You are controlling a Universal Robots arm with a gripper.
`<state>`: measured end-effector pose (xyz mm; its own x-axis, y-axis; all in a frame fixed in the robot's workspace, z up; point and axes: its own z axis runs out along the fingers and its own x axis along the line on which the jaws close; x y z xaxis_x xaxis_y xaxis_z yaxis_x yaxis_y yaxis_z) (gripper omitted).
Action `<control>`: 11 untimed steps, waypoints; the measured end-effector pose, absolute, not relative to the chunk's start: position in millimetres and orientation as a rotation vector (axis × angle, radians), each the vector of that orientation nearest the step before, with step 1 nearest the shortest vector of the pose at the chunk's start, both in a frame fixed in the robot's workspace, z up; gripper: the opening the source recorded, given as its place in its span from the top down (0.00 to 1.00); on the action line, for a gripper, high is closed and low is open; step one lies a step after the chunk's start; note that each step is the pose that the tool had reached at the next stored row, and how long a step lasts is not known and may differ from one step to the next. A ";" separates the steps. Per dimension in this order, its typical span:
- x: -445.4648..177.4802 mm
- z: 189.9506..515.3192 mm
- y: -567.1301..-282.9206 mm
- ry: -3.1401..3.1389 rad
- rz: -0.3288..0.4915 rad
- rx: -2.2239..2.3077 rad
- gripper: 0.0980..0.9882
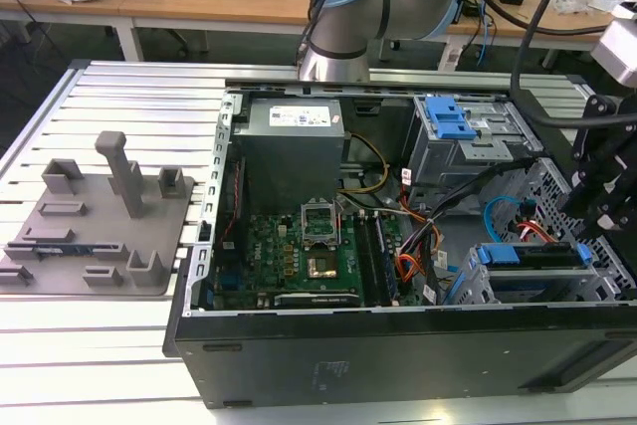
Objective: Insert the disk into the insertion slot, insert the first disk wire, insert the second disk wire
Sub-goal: 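Insert the first disk wire, then insert the second disk wire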
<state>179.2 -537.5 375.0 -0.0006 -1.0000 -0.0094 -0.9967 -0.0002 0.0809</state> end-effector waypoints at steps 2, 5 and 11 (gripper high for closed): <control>179.2 375.0 -537.5 -2.185 -0.099 2.184 0.70; 179.2 375.1 -537.5 -2.185 -0.099 2.184 0.70; 179.2 375.3 -537.0 -2.185 -0.099 2.184 0.70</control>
